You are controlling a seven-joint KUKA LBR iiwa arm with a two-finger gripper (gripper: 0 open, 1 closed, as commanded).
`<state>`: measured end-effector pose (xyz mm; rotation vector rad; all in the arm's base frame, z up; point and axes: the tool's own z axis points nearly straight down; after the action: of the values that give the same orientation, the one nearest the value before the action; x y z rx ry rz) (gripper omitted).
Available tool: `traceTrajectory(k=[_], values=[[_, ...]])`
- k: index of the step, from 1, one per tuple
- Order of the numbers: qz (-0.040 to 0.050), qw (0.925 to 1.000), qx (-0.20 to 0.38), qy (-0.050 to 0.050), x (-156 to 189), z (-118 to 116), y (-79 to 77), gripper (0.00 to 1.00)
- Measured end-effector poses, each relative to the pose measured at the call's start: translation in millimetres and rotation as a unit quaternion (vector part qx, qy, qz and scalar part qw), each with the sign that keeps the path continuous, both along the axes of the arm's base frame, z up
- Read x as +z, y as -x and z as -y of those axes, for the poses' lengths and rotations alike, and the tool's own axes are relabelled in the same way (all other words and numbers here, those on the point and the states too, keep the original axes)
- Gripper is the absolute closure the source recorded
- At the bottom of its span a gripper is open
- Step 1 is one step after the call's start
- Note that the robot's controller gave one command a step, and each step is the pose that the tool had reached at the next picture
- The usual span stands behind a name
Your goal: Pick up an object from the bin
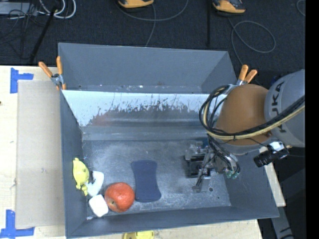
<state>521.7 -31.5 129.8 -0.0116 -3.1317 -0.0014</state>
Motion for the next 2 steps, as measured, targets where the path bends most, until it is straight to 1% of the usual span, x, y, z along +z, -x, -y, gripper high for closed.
traceTrajectory(k=[1, 2], values=[[0.0039, 1.0, 0.0, 0.0, 4, 0, -1.9, 0.0], [0.0041, 0.9925, 0.122, -0.004, -56, 77, -56.5, 1.0]])
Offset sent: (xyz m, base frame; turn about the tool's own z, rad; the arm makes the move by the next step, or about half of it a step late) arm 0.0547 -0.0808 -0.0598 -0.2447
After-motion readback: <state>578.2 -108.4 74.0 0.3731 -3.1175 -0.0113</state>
